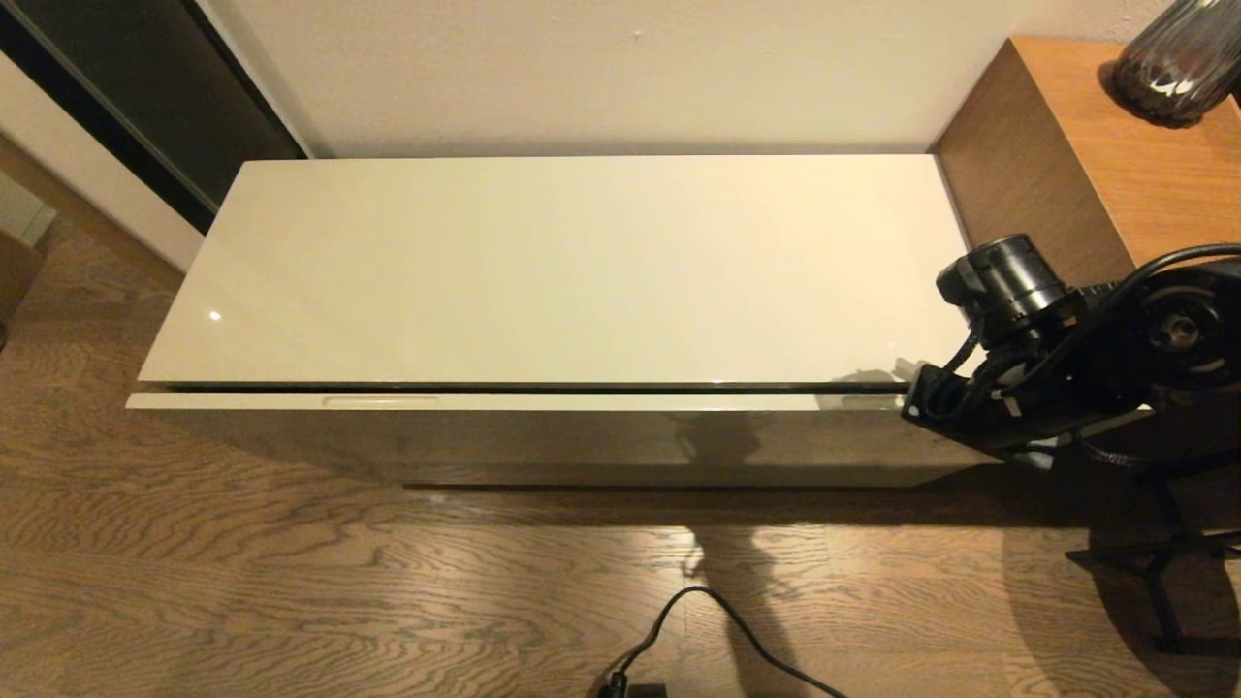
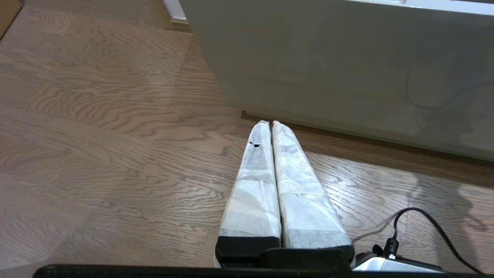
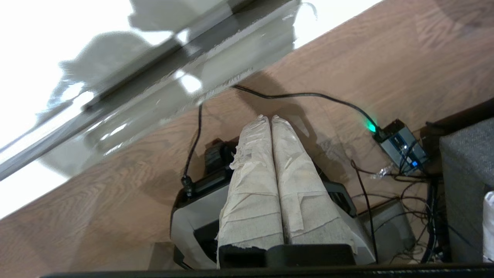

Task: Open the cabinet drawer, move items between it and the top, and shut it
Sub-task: Close the drawer

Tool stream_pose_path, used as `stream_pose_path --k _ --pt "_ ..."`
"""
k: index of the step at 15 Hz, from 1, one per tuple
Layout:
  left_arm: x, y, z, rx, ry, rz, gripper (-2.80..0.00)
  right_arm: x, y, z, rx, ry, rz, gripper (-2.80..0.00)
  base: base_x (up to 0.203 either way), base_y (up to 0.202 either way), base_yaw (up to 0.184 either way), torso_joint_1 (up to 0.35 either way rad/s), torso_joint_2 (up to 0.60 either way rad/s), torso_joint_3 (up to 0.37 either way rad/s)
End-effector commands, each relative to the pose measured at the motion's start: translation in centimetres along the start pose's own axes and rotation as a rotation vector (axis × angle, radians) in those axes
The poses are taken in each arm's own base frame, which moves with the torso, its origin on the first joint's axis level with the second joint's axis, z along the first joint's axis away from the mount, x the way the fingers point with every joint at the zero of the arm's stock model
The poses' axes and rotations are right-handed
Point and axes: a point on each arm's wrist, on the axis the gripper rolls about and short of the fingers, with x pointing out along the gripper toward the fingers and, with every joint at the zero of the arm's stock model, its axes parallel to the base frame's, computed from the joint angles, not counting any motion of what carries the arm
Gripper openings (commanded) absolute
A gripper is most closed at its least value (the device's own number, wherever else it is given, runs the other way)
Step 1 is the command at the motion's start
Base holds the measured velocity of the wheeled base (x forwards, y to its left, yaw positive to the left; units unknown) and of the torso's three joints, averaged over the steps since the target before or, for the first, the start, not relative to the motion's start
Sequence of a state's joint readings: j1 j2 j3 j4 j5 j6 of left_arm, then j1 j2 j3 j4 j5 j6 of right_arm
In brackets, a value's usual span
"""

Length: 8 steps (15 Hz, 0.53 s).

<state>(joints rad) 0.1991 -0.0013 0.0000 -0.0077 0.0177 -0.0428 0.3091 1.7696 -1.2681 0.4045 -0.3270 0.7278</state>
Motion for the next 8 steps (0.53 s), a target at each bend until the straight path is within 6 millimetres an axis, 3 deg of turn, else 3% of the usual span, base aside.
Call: stream_pose_path --k 1,5,8 --pt "-0.3 0.0 -0.1 -0.001 -0.037 -0.001 -2.8 -1.7 -0.1 0.8 0.016 -0.032 0.027 -2.8 0.0 0.0 0.0 0.0 0.0 0.0" --pt "-0.3 0.0 -0.1 -0.001 -0.038 -0.001 -2.8 -3.3 -0.1 1.5 0.011 -0.032 0.028 -2.8 0.0 0.0 0.0 0.0 0.0 0.0" --pt "-0.3 0.0 -0.2 -0.001 -0.036 -0.001 -2.8 -5.7 -1.5 1.2 0.015 -0.037 0.034 -2.8 0.0 0.0 0.0 0.0 0.0 0.0"
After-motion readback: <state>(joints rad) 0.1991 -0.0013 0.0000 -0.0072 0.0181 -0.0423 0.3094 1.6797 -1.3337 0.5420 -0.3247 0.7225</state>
